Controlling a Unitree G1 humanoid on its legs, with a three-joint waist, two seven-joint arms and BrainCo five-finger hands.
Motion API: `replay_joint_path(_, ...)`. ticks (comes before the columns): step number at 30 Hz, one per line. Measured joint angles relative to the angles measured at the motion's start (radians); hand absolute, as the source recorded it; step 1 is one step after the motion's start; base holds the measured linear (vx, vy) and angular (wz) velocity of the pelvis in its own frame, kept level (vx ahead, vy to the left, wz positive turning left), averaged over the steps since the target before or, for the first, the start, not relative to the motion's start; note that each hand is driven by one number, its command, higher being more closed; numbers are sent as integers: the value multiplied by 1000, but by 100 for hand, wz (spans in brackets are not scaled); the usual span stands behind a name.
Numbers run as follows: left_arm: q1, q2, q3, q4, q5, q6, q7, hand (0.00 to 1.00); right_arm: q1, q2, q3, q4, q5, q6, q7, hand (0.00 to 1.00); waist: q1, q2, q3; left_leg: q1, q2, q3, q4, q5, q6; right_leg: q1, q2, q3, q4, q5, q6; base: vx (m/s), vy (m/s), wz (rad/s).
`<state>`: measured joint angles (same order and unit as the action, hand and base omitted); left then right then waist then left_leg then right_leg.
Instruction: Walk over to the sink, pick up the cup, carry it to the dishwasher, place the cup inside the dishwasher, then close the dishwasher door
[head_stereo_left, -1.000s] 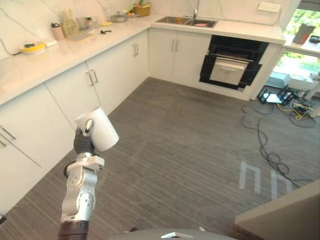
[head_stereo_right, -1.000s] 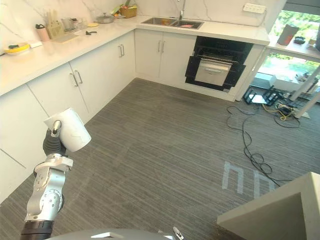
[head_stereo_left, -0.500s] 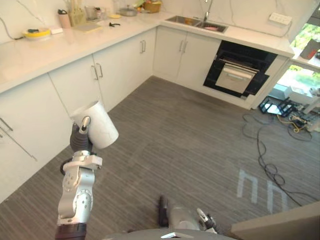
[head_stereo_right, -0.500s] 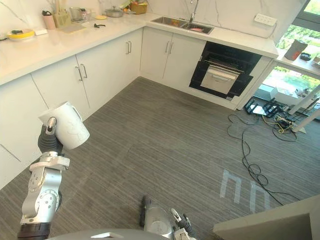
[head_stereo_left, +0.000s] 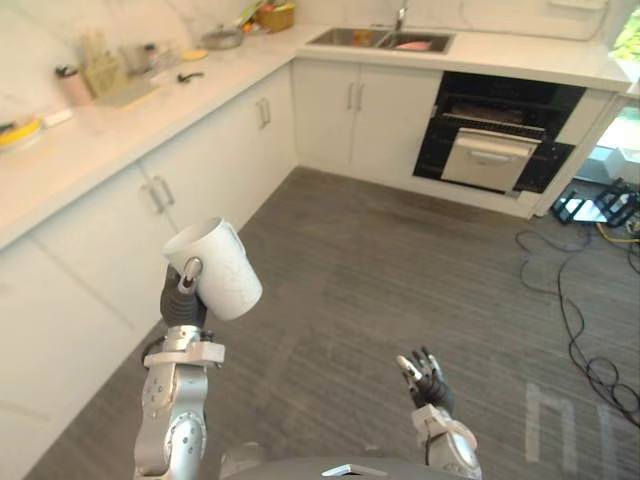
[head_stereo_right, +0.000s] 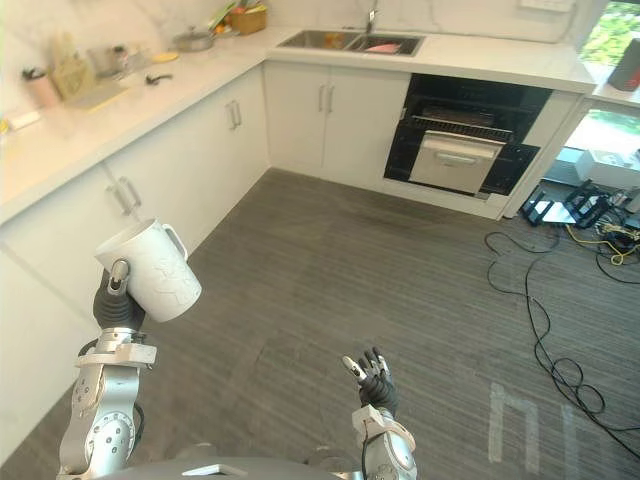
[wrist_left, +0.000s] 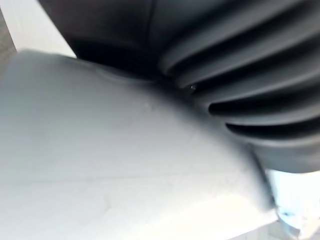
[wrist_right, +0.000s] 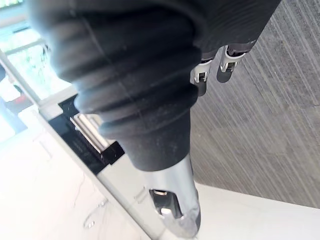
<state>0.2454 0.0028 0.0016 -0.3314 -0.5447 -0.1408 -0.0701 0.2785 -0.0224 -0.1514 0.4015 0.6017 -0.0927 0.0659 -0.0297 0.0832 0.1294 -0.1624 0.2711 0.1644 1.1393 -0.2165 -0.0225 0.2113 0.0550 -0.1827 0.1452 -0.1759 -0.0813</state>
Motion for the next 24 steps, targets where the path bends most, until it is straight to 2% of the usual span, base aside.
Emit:
replay_joint_path(2, -18, 0, 2, 16, 0, 0, 0, 100, -27, -16, -15, 65, 0, 14, -9, 0, 14, -6, 4, -66, -7, 15, -155, -32, -5, 72, -20, 52, -39, -13, 4, 541, -13, -92)
replay_joint_path(3, -26, 0, 5, 29, 0, 0, 0, 100, -34, -18, -17, 94, -2, 15, -14, 0, 17, -30, 16, -85, -40, 43, -336, -24, -17, 111, -62, 72, -48, -36, 16, 705, 53, -87)
replay_joint_path(4, -27, -1, 6, 31, 1, 1, 1, 100, -29, -20, -17, 111, -5, 13, -23, 0, 12, -44, 25, -89, -76, 55, -521, 17, -44, 140, -92, 77, -49, -47, 32, 577, 78, -67)
replay_joint_path(5, -23, -7, 6, 29, 1, 2, 2, 100, -17, -27, -20, 133, -12, 10, -32, 0, 7, -38, 24, -97, -101, 53, -710, 84, -74, 158, -106, 89, -49, -50, 37, 697, 175, -44)
replay_joint_path(6, -21, -14, 9, 15, 1, 2, 3, 100, 12, -38, -34, 154, -15, 9, -42, 0, 6, -4, 25, -109, -101, 42, -895, 152, -112, 182, -96, 103, -49, -57, 45, 602, 204, -45)
replay_joint_path(7, -18, -18, 26, -6, 0, 1, 2, 100, 30, -50, -44, 172, -15, 7, -56, 0, 15, 21, 29, -128, -97, 31, -932, 149, -111, 214, -80, 119, -49, -87, 48, 893, 323, -68)
replay_joint_path(8, -21, -3, 81, -2, -2, -10, 3, 100, 30, -37, -54, 235, -15, 3, -70, 0, 25, -9, 31, -142, -119, 35, -801, 261, -65, 264, -132, 131, -35, -145, 55, 535, 203, -50)
replay_joint_path(9, -26, -2, 99, 9, -3, -13, 4, 100, 29, -36, -52, 252, -15, -4, -69, 0, 18, -17, 34, -158, -124, 34, -752, 258, -54, 271, -142, 133, -22, -141, 54, 663, 248, -22)
replay_joint_path(10, -31, -4, 125, 18, -3, -18, 5, 100, 31, -33, -53, 263, -15, -18, -68, 0, 11, -24, 37, -174, -133, 32, -694, 241, -21, 269, -155, 137, 13, -132, 51, 530, 203, 28)
replay_joint_path(11, -33, -1, 136, 20, -3, -21, 5, 100, 27, -27, -58, 269, -15, -30, -66, 0, 12, -47, 39, -178, -160, 34, -651, 200, 40, 251, -183, 137, 87, -114, 61, 669, 244, 33)
replay_joint_path(12, -34, -1, 139, 20, -3, -22, 4, 100, 22, -25, -60, 269, -15, -35, -65, 0, 15, -61, 37, -174, -178, 41, -642, 180, 52, 237, -203, 132, 132, -98, 81, 660, 214, 38)
replay_joint_path(13, -35, -1, 140, 20, -3, -22, 3, 100, 7, -26, -71, 266, -16, -38, -60, 0, 23, -84, 31, -153, -214, 58, -638, 147, 66, 201, -244, 115, 237, -48, 134, 644, 184, 20)
replay_joint_path(14, -37, 1, 147, 18, -2, -22, 1, 100, -13, -24, -90, 253, -15, -46, -49, 0, 34, -105, 35, -106, -251, 71, -655, 119, 87, 152, -290, 106, 369, 35, 181, 741, 209, 12)
replay_joint_path(15, -38, 4, 153, 14, -2, -22, 1, 100, -20, -22, -92, 240, -15, -52, -46, 0, 37, -114, 39, -73, -273, 78, -674, 108, 97, 126, -316, 103, 444, 99, 221, 709, 173, 12)
replay_joint_path(16, -41, 17, 153, 3, -1, -22, 1, 100, -38, -16, -93, 217, -16, -63, -32, 0, 31, -132, 40, -5, -320, 69, -725, 92, 114, 60, -369, 95, 612, 235, 287, 626, 134, 30)
replay_joint_path(17, -56, 27, 153, -7, -1, -22, 1, 100, -54, -11, -86, 189, -22, -75, -9, 0, 27, -130, 43, 53, -339, 54, -760, 78, 122, -41, -391, 87, 817, 193, 297, 477, 81, 31)
replay_joint_path(18, -65, 29, 153, -8, -1, -22, 1, 100, -61, -6, -85, 178, -27, -83, -1, 0, 29, -124, 51, 92, -344, 45, -782, 70, 124, -89, -391, 78, 898, 155, 284, 433, 52, 27)
replay_joint_path(19, -78, 29, 151, -8, -1, -22, 4, 100, -62, 10, -84, 156, -42, -101, 5, 0, 25, -106, 65, 179, -350, 17, -837, 67, 125, -160, -378, 33, 995, 73, 225, 416, 10, 37)
replay_joint_path(20, -89, 31, 143, -8, -2, -25, 6, 100, -56, 21, -82, 143, -39, -110, 17, 0, 10, -90, 72, 260, -349, -21, -892, 64, 131, -229, -345, -1, 1009, -7, 175, 399, -17, 53)
replay_joint_path(21, -97, 34, 135, -8, -2, -28, 5, 100, -54, 24, -78, 125, -38, -110, 19, 0, 4, -87, 72, 290, -349, -37, -914, 62, 132, -272, -325, -9, 991, -36, 164, 367, -82, 86)
replay_joint_path(22, -117, 41, 125, -9, -3, -32, -3, 100, -34, 24, -69, 97, -35, -111, 22, 0, -9, -80, 79, 328, -346, -74, -936, 49, 132, -354, -292, -20, 900, -80, 147, 325, -142, 98)
replay_joint_path(23, -127, 44, 112, -10, -2, -32, -14, 100, -24, 21, -70, 84, -22, -111, 22, 0, -19, -80, 80, 348, -335, -104, -934, 23, 121, -417, -260, -32, 707, -83, 142, 324, -167, 92)
replay_joint_path(24, -127, 46, 111, -11, -2, -31, -25, 100, -24, 19, -70, 84, -15, -109, 21, 0, -20, -80, 80, 361, -326, -112, -934, 7, 115, -430, -246, -51, 576, -62, 143, 346, -197, 54)
